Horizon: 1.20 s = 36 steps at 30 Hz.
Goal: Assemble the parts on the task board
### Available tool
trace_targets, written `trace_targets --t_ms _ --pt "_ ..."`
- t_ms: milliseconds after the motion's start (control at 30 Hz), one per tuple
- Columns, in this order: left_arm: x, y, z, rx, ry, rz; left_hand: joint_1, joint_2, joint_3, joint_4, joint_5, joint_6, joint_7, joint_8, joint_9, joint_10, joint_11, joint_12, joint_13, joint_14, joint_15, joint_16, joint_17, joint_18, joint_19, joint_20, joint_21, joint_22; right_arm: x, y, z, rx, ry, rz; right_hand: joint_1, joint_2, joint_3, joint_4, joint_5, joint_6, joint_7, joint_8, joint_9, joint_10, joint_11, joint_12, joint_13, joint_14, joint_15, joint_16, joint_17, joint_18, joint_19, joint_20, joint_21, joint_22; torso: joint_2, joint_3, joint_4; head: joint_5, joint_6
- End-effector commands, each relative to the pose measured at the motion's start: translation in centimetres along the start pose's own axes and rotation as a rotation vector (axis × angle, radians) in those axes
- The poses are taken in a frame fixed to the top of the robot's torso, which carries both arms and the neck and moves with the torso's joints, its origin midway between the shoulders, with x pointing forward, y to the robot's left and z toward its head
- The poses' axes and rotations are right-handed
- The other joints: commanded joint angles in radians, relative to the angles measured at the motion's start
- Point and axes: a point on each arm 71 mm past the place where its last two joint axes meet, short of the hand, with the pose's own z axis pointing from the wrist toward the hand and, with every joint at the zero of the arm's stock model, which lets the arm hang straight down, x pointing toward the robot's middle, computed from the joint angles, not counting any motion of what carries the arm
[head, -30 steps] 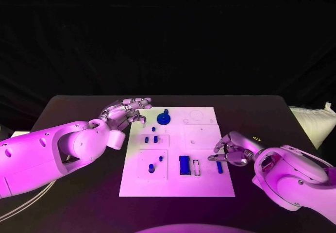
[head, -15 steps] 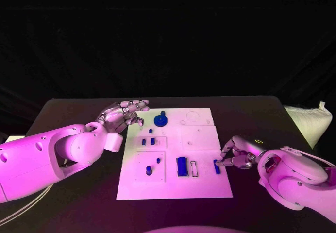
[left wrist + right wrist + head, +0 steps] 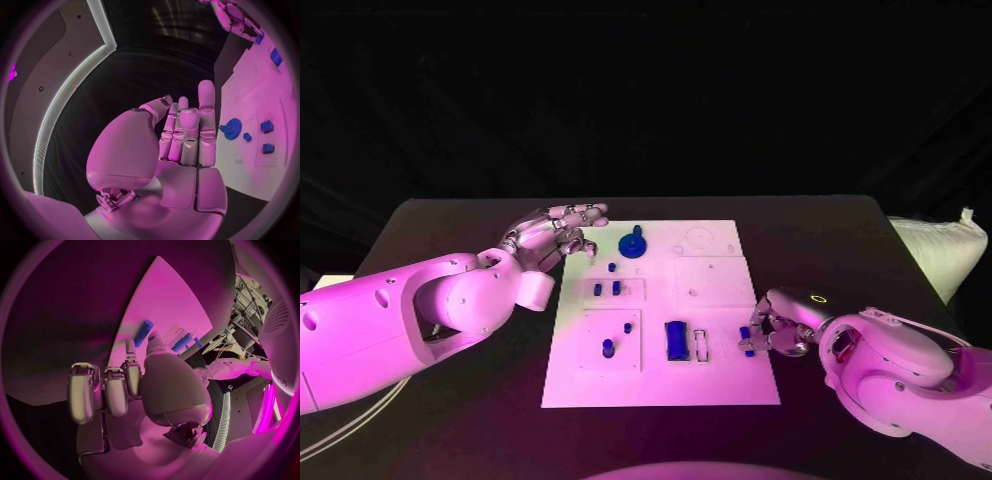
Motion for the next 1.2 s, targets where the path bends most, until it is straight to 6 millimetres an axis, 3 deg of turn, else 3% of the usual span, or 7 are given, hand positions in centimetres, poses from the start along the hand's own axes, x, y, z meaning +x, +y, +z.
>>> trace_targets --t_ms 33,267,433,633,800,933,1200 --pt "0.2 -0.1 0.0 0.011 0.022 -0.004 0.001 0.005 0.001 -0.006 0.007 -0.002 -0.001 0.007 0.001 -0.005 0.002 0.006 0.002 -0.007 -0.001 -0.003 -0.001 0.012 -0.008 -0.001 0.004 -0.001 0.6 0.1 0.1 -0.005 0.032 -0.085 0.018 0.007 0.009 -0.002 0.003 0.009 0.001 -0.007 -0.005 0.010 -0.004 -0.010 -0.113 0.090 0.000 -0.002 0.197 -0.015 0.041 0.005 -0.001 0.114 0.000 0.0000 0.0011 0.001 -0.002" --pt "0.2 -0.1 0.0 0.011 0.020 -0.004 0.001 0.005 0.001 -0.006 0.007 -0.002 -0.001 0.007 0.001 -0.005 0.002 0.006 0.002 -0.007 -0.001 -0.003 -0.001 0.012 -0.008 -0.001 0.004 -0.001 0.9 0.6 0.4 -0.018 0.039 -0.117 0.048 0.022 0.035 -0.017 -0.035 0.018 -0.001 -0.017 -0.015 0.010 -0.007 -0.011 -0.112 0.091 -0.003 -0.002 0.198 -0.015 0.041 0.002 -0.001 0.115 0.001 0.0005 0.0002 0.004 -0.004" --pt "0.1 -0.1 -0.1 0.011 0.019 -0.004 0.001 0.005 0.001 -0.006 0.007 -0.002 -0.001 0.007 0.001 -0.005 0.002 0.006 0.002 -0.007 -0.001 -0.003 -0.001 0.012 -0.008 -0.001 0.004 -0.001 1.4 0.9 0.7 -0.029 0.053 -0.185 0.145 0.039 0.103 -0.078 -0.116 0.027 -0.008 -0.025 -0.024 0.009 -0.015 -0.014 -0.112 0.092 -0.010 0.001 0.204 -0.016 0.043 -0.004 0.003 0.120 0.000 0.0000 -0.0001 0.004 -0.008" --pt "0.1 -0.1 -0.1 0.010 0.018 -0.003 0.000 0.006 0.003 -0.008 0.008 -0.001 -0.001 0.008 0.001 -0.007 0.002 0.010 0.002 -0.008 0.000 -0.002 -0.002 0.012 -0.009 -0.001 0.004 -0.001 1.8 1.3 0.7 -0.046 0.071 -0.271 0.218 0.031 0.165 -0.143 -0.118 0.049 -0.010 -0.027 -0.032 0.004 -0.016 -0.023 -0.115 0.093 -0.012 0.005 0.210 -0.018 0.045 -0.007 0.007 0.127 -0.001 0.0000 -0.0008 0.005 -0.011" --pt "0.1 -0.1 -0.1 0.009 0.019 -0.002 0.000 0.006 0.003 -0.008 0.008 -0.001 -0.001 0.008 0.001 -0.007 0.002 0.010 0.002 -0.008 0.000 -0.002 -0.002 0.012 -0.009 -0.001 0.004 -0.001 2.0 1.7 0.7 -0.057 0.084 -0.301 0.232 0.025 0.207 -0.180 -0.117 0.060 -0.005 -0.033 -0.039 0.002 -0.013 -0.028 -0.116 0.093 -0.009 0.006 0.213 -0.019 0.045 -0.006 0.008 0.129 -0.001 0.0004 -0.0001 0.004 -0.011" --pt "0.1 -0.1 -0.1 0.009 0.020 0.001 0.000 0.006 0.003 -0.008 0.008 -0.001 -0.001 0.008 0.001 -0.007 0.002 0.010 0.002 -0.008 0.000 -0.002 -0.002 0.012 -0.009 -0.001 0.004 -0.001 2.2 1.7 0.9 -0.057 0.097 -0.308 0.200 0.025 0.229 -0.178 -0.116 0.062 -0.007 -0.040 -0.045 0.000 -0.013 -0.040 -0.123 0.093 -0.008 0.006 0.213 -0.019 0.045 -0.003 0.008 0.129 -0.001 0.0000 0.0001 0.001 -0.012" --pt "0.1 -0.1 -0.1 0.008 0.020 0.002 0.001 0.007 0.004 -0.008 0.008 -0.001 -0.001 0.009 0.001 -0.007 0.002 0.011 0.002 -0.008 0.000 -0.002 -0.004 0.012 -0.009 -0.001 0.005 -0.001 2.2 1.8 1.0 -0.055 0.092 -0.227 0.113 0.072 0.335 -0.122 -0.101 0.054 -0.010 -0.064 -0.063 0.011 -0.013 -0.030 -0.115 0.095 -0.010 0.012 0.223 -0.020 0.049 -0.004 0.014 0.137 0.000 0.0005 -0.0001 0.003 -0.014"
